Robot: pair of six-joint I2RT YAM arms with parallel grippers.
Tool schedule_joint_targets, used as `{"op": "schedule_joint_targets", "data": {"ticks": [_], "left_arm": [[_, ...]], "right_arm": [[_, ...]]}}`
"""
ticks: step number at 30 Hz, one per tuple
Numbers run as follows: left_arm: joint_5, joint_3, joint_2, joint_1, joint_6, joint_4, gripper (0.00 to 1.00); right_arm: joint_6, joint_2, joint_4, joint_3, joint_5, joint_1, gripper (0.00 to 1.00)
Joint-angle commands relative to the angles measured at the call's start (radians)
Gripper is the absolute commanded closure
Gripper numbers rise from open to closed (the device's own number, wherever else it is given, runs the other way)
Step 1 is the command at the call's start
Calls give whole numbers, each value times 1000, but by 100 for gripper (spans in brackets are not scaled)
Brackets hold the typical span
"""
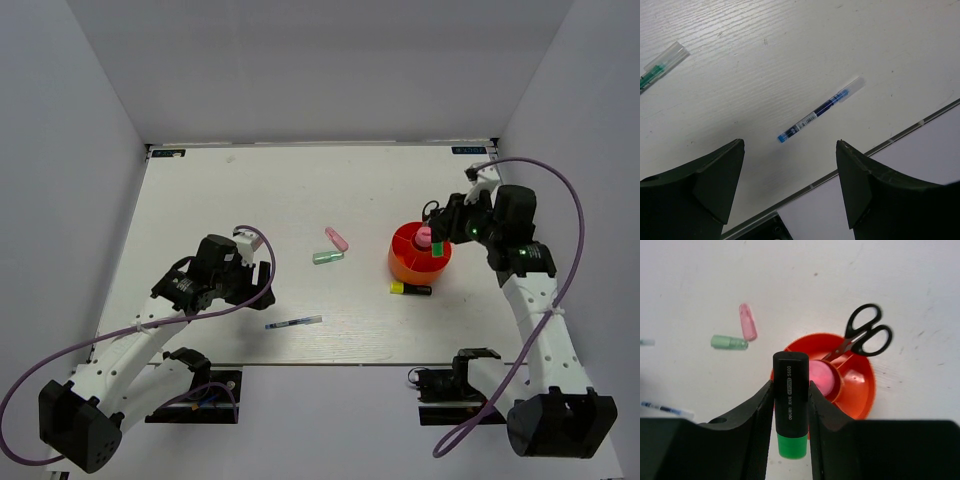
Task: Sort the stationery into containers
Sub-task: Place the pen in the storage box.
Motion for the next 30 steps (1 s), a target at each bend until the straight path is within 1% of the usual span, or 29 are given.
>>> {"op": "schedule_joint_targets", "data": {"ticks": [1,3,4,5,8,9,10,11,12,14,15,16,17,19,23,30], "left_arm": [[25,-10,-20,5,3,13,16],[27,-9,-17,5,6,16,16],[28,-7,-17,7,6,16,16],[28,-7,-16,7,4,16,16],[30,-9,-16,7,6,18,16],[27,-10,-22,7,4,16,16],[28,-9,-17,7,4,16,16],[28,-9,-14,7,4,16,16],[28,-9,-13,7,4,16,16],[32,-10,-10,7,7,18,16],[29,-10,-2,5,9,18,16],[32,-10,1,7,6,19,16],[33,-4,9,5,10,16,16],[32,-4,21,7,9,13,16],[25,-7,30,5,10,15,16],[22,-4,50,5,13,16,16]], "right_arm": [[82,-19,44,95,67,-21,100],[48,-15,40,120,90,-21,100],[36,-15,41,125,128,-21,100],[12,-10,47,126,173,-51,100],[-12,-4,90,82,239,-61,100],[-12,-2,134,36,248,-68,100],[-13,1,149,16,251,-67,100],[-13,1,194,-5,250,-67,100],[-12,2,265,-71,254,-70,100],[5,8,329,-131,253,-70,100],[14,31,404,-163,250,-73,100],[28,39,408,-179,239,-74,100],[36,53,470,-188,221,-76,100],[47,71,512,-208,204,-76,100],[57,96,596,-230,251,-76,100],[80,119,656,-272,227,-77,100]]}}
